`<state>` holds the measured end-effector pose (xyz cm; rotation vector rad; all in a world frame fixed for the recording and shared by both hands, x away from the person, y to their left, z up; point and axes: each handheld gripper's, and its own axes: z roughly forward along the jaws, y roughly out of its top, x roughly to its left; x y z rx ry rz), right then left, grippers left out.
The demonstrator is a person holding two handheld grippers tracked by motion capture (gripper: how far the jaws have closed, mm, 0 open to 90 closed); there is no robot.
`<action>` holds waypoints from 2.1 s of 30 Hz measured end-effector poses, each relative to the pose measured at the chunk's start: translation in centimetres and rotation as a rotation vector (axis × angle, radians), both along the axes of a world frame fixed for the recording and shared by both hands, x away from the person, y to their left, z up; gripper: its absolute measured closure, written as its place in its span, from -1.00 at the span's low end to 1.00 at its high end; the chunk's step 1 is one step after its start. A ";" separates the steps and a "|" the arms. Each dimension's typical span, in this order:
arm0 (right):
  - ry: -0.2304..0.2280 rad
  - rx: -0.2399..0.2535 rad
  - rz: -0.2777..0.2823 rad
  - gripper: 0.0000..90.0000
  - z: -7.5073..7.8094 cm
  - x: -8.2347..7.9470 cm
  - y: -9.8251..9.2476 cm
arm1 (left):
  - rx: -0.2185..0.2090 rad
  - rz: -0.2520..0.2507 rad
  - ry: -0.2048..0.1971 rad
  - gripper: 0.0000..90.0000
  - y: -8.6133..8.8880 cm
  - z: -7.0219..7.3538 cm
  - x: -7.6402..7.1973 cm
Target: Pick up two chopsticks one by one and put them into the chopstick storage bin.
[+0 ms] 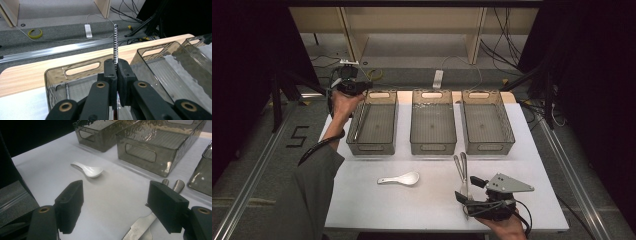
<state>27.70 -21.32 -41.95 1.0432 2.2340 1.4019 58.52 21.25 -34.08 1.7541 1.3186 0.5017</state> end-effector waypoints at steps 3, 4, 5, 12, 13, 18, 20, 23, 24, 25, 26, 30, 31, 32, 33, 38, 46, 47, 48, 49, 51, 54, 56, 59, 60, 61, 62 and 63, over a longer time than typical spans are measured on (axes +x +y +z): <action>-0.002 0.001 -0.001 -0.33 0.0 0.0 0.0 | 0.006 0.005 -0.003 0.91 0.1 -0.2 0.2; -0.001 0.001 -0.002 -0.33 0.0 0.0 0.0 | 0.008 0.007 -0.003 0.91 0.1 -0.3 0.2; 0.001 -0.001 -0.003 -0.33 0.0 0.0 -0.1 | 0.007 0.006 -0.002 0.91 0.2 -0.4 0.2; 0.003 -0.004 0.000 -0.33 -0.1 0.0 0.0 | 0.003 0.007 -0.011 0.91 0.0 -1.1 0.0; 0.002 -0.005 0.001 -0.33 -0.1 0.0 0.1 | 0.003 0.001 -0.013 0.91 0.0 -1.2 0.0; 0.004 -0.004 0.000 -0.33 -0.1 0.0 0.0 | 0.007 -0.014 -0.024 0.91 -0.4 -1.7 -0.2; 0.003 -0.007 0.000 -0.33 0.0 0.0 0.1 | 0.004 -0.024 -0.029 0.90 -0.6 -2.0 -0.3; 0.003 -0.009 0.003 -0.33 0.0 0.0 0.1 | 0.020 -0.033 -0.021 0.90 -0.8 -2.3 -0.3; 0.003 -0.009 0.003 -0.33 0.0 0.0 0.1 | 0.019 -0.032 -0.018 0.90 -0.9 -2.5 -0.3; 0.003 -0.009 0.002 -0.33 0.0 0.0 0.1 | 0.015 -0.031 -0.014 0.89 -0.9 -2.6 -0.3; -0.001 -0.008 0.002 -0.33 0.0 0.0 0.1 | 0.014 -0.028 -0.012 0.89 -0.9 -2.7 -0.3; 0.003 -0.007 0.001 -0.33 0.0 0.0 0.0 | 0.007 -0.013 -0.001 0.83 -0.8 -3.1 -0.3; 0.001 -0.006 0.002 -0.33 0.0 0.0 0.1 | -0.004 -0.006 -0.001 0.75 -0.8 -3.1 -0.3; 0.000 -0.008 0.003 -0.33 0.0 0.0 0.1 | -0.009 -0.002 0.001 0.70 -0.7 -3.1 -0.3; 0.000 -0.008 0.002 -0.33 0.0 0.0 0.1 | -0.006 -0.002 0.003 0.70 -0.6 -3.0 -0.4; 0.003 -0.007 -0.002 -0.33 0.0 0.0 0.0 | -0.028 -0.014 0.027 0.45 -0.4 -2.5 -0.9; 0.000 -0.009 -0.005 -0.33 0.1 -0.2 0.0 | -0.009 -0.149 0.107 -0.02 -0.9 -1.6 -3.7; 0.000 -0.010 -0.006 -0.33 0.1 -0.2 0.0 | 0.003 -0.165 0.115 -0.08 -0.9 -1.5 -4.2; 0.000 -0.010 -0.007 -0.34 0.0 -0.2 -0.1 | -0.009 -0.167 0.114 -0.12 -0.9 -1.5 -4.8; 0.003 -0.009 -0.009 -0.33 0.1 -0.2 -0.1 | -0.025 -0.176 0.111 -0.16 -0.8 -1.4 -5.4; 0.001 -0.009 -0.009 -0.34 0.0 -0.2 -0.1 | -0.044 -0.195 0.109 -0.21 -0.7 -1.4 -6.6; 0.000 -0.007 -0.010 -0.34 0.0 -0.1 -0.1 | -0.056 -0.219 0.097 -0.29 -0.8 -1.7 -8.5; 0.002 -0.009 -0.012 -0.34 0.0 -0.1 -0.1 | -0.062 -0.239 0.089 -0.32 -0.9 -2.1 -9.7; 0.003 -0.008 -0.011 -0.34 0.0 -0.1 -0.1 | -0.048 -0.265 0.105 -0.34 -1.4 -2.7 -10.6; 0.004 -0.008 -0.010 -0.34 -0.1 -0.1 0.0 | -0.048 -0.275 0.101 -0.35 -1.5 -2.9 -11.0; 0.007 -0.008 -0.010 -0.34 -0.1 -0.1 0.0 | -0.043 -0.288 0.104 -0.36 -1.6 -3.1 -11.2; 0.004 -0.008 -0.009 -0.34 -0.1 -0.1 0.0 | -0.037 -0.292 0.104 -0.39 -1.8 -3.2 -11.6; 0.004 -0.007 -0.007 -0.34 -0.1 -0.1 0.0 | -0.034 -0.297 0.102 -0.40 -1.9 -3.3 -11.9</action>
